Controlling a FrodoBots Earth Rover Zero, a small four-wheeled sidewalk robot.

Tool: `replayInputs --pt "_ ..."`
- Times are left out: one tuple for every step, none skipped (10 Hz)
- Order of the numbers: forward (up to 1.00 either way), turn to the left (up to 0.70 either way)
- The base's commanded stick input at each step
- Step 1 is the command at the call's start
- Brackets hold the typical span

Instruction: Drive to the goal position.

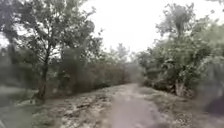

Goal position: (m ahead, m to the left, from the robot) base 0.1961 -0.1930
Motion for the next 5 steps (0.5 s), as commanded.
replayInputs --pt "0.70 0.04" --pt "0.70 0.04" --pt "0.70 0.04" --pt "0.70 0.04" --pt "0.70 0.04"
